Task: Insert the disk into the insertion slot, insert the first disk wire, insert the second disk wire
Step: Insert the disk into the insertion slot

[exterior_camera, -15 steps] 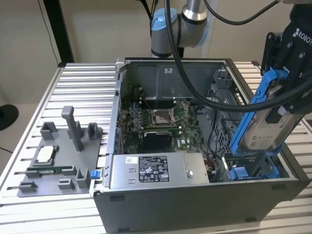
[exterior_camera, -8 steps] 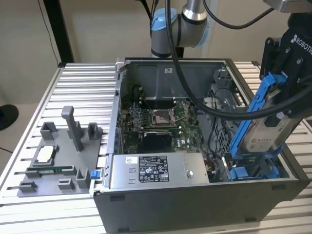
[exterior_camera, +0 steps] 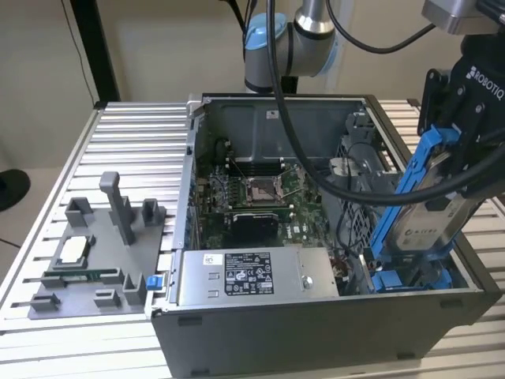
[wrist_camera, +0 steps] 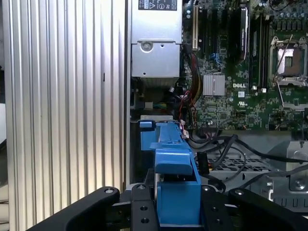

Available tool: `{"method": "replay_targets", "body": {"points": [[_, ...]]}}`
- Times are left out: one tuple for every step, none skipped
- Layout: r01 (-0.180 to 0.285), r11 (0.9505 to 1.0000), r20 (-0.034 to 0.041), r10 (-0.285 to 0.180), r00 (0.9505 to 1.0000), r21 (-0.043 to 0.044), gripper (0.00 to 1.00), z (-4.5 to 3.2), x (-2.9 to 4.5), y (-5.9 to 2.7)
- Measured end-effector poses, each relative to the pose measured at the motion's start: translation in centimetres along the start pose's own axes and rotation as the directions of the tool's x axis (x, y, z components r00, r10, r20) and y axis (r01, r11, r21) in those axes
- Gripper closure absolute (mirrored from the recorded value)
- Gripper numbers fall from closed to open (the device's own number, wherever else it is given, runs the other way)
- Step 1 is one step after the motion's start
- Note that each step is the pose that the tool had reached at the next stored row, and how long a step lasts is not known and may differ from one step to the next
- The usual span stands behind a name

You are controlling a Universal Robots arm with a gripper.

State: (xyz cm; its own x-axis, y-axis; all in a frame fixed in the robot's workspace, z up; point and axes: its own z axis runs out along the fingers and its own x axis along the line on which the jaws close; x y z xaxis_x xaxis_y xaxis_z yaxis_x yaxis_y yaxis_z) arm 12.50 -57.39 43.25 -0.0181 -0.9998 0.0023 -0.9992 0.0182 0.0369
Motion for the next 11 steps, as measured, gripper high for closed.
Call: {"method": "replay_targets", "body": {"points": [[0.000,1.0000,0.0000,0.000,1.0000,-0.0001,1.00,0.03,0.00,0.00],[0.000,1.0000,0.0000,0.000,1.0000,-0.0001,1.00,0.03,0.00,0.00],[0.000,1.0000,-0.0001,0.000,1.0000,-0.0001,1.00,0.03,0.00,0.00],[0.000,1.0000,0.0000,0.000,1.0000,0.0000,1.00,0.04,0.00,0.00],[0.000,1.0000,0.0000,0.000,1.0000,-0.0001,1.00,0.04,0.00,0.00],[0.000,1.0000,0.0000,0.000,1.0000,0.0000,1.00,0.04,0.00,0.00],[0.000,1.0000,0.0000,0.000,1.0000,0.0000,1.00,0.05,0.00,0.00],[0.000,1.0000,-0.0001,0.000,1.0000,-0.0001,1.00,0.05,0.00,0.00],[0.000,1.0000,0.0000,0.000,1.0000,-0.0001,1.00,0.05,0.00,0.00],[0.000,1.0000,-0.0001,0.000,1.0000,0.0000,1.00,0.06,0.00,0.00],[0.000,1.0000,0.0002,0.000,1.0000,0.0008,1.00,0.11,0.00,-0.01]]}}
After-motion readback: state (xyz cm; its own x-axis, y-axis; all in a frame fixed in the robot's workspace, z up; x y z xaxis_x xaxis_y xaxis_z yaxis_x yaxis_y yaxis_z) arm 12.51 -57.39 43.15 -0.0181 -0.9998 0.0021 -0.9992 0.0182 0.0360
